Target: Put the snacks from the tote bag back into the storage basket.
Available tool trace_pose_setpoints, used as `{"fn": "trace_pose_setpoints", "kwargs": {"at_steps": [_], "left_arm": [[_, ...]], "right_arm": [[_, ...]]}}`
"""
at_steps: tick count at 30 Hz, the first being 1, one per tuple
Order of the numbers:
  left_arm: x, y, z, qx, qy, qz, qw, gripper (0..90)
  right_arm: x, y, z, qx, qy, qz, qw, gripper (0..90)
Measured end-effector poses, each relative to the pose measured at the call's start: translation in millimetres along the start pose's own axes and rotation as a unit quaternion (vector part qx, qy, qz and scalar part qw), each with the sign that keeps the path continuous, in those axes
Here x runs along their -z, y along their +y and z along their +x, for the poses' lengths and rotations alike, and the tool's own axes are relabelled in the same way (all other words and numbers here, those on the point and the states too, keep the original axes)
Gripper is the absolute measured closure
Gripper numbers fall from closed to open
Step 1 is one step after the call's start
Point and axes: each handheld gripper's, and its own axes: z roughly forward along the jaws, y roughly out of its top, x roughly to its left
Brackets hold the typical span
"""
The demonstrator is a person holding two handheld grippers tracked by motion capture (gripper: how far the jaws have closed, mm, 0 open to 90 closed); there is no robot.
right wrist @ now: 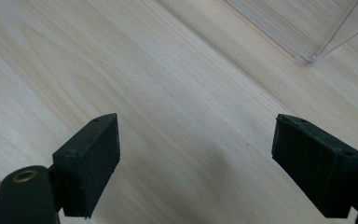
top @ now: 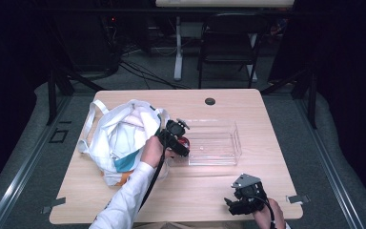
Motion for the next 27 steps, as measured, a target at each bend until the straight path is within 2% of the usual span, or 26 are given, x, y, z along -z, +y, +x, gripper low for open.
{"fn": "trace_pose_setpoints", "kwargs": {"at_steps": [15,22,27], "left_arm": [[-3.2,-0.9,0.5,-0.002,0.0,0.01,0.9999,25.5],[0.4,-0.4,0.7,-0.002,-0.002,0.003,1.0,25.7],[11.1,1.6,1.2,0.004,-0.001,-0.017,0.9998,24.5]], "right_arm": [[-0.1,0.2,0.1,0.0,0.001,0.0,1.0,14.7],[-0.1,0.2,0.1,0.0,0.001,0.0,1.0,14.7],[-0.1,0.4,0.3,0.0,0.001,0.001,1.0,14.7]]}}
